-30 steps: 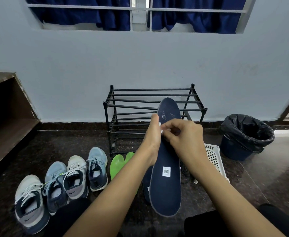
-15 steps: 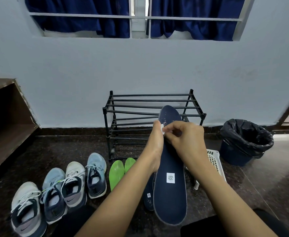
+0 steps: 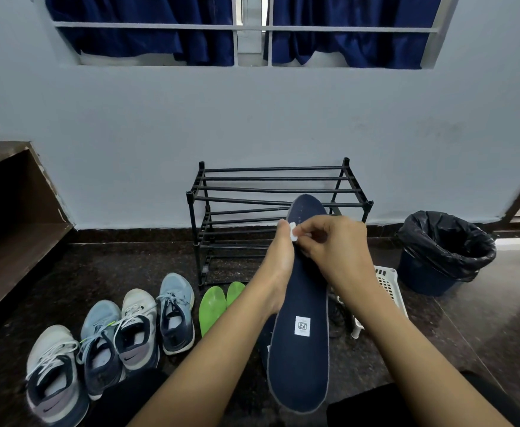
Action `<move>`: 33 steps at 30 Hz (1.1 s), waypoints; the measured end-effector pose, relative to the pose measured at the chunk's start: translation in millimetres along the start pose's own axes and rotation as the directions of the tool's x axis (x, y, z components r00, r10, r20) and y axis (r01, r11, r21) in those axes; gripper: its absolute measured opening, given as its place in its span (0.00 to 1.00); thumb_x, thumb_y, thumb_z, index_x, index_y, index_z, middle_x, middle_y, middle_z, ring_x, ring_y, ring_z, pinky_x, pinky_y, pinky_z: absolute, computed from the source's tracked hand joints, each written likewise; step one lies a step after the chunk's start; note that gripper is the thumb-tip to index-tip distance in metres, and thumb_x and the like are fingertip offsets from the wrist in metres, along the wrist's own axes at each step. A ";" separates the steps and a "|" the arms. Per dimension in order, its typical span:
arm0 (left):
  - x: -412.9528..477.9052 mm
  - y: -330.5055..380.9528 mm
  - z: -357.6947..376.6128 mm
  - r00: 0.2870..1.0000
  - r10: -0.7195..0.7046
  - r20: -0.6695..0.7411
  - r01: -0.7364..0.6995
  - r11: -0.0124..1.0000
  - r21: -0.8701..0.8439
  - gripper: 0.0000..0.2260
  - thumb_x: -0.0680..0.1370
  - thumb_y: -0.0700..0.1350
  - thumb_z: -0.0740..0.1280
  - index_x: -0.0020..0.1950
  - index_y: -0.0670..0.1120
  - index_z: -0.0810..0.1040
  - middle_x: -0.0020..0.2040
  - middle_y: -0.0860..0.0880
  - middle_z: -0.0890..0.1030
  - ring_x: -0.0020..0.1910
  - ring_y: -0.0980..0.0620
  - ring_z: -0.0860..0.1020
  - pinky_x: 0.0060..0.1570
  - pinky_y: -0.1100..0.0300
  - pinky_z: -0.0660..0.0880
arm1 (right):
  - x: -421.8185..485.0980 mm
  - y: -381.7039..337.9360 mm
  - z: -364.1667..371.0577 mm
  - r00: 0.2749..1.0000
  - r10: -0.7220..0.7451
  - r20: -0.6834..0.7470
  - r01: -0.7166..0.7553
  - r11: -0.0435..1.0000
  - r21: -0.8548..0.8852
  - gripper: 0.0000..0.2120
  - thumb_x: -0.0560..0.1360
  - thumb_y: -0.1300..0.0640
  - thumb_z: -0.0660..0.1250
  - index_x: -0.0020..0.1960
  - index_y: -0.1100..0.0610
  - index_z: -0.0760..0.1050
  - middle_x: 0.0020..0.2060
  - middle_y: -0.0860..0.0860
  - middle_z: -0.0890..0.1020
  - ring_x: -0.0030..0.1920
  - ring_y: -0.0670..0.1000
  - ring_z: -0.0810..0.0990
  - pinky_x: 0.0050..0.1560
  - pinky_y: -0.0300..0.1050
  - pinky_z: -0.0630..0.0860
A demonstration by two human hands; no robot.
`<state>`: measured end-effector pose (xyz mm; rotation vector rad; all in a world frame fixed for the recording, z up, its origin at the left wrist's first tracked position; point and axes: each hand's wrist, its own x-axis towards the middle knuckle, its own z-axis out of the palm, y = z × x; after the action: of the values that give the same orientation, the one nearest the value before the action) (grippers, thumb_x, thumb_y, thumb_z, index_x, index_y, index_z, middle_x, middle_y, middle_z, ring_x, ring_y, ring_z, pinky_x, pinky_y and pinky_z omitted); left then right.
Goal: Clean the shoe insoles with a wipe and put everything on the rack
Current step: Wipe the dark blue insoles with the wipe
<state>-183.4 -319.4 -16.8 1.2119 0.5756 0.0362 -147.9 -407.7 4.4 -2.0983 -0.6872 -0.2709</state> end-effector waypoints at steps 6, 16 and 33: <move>3.4 3.5 -6.9 1.000 0.014 -0.025 -0.015 1.000 -0.006 0.28 0.83 0.62 0.49 0.42 0.48 0.81 0.32 0.48 0.83 0.36 0.50 0.80 0.37 0.59 0.75 | -7.7 -2.5 4.9 0.997 -0.047 0.062 0.050 0.998 -0.041 0.06 0.70 0.63 0.71 0.41 0.52 0.83 0.31 0.39 0.78 0.35 0.37 0.77 0.40 0.22 0.68; -5.9 2.0 -1.8 1.000 -0.001 0.013 0.001 1.000 -0.026 0.29 0.82 0.63 0.48 0.46 0.47 0.83 0.37 0.45 0.84 0.40 0.48 0.81 0.45 0.56 0.77 | -5.1 -0.5 4.0 0.998 -0.046 -0.042 0.046 0.999 0.001 0.06 0.69 0.63 0.72 0.40 0.53 0.83 0.35 0.46 0.83 0.37 0.41 0.79 0.42 0.23 0.69; -9.5 2.2 2.8 1.000 -0.018 0.009 0.018 0.999 -0.027 0.30 0.81 0.65 0.47 0.57 0.47 0.82 0.48 0.44 0.84 0.49 0.46 0.81 0.55 0.52 0.77 | -5.8 1.0 1.7 0.999 -0.020 -0.037 0.021 1.000 0.010 0.07 0.69 0.63 0.72 0.40 0.52 0.83 0.33 0.42 0.81 0.37 0.39 0.80 0.43 0.26 0.72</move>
<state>-189.6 -324.1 -10.4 1.1798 0.5770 0.0234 -152.3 -408.9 0.2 -2.0725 -0.6871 -0.3164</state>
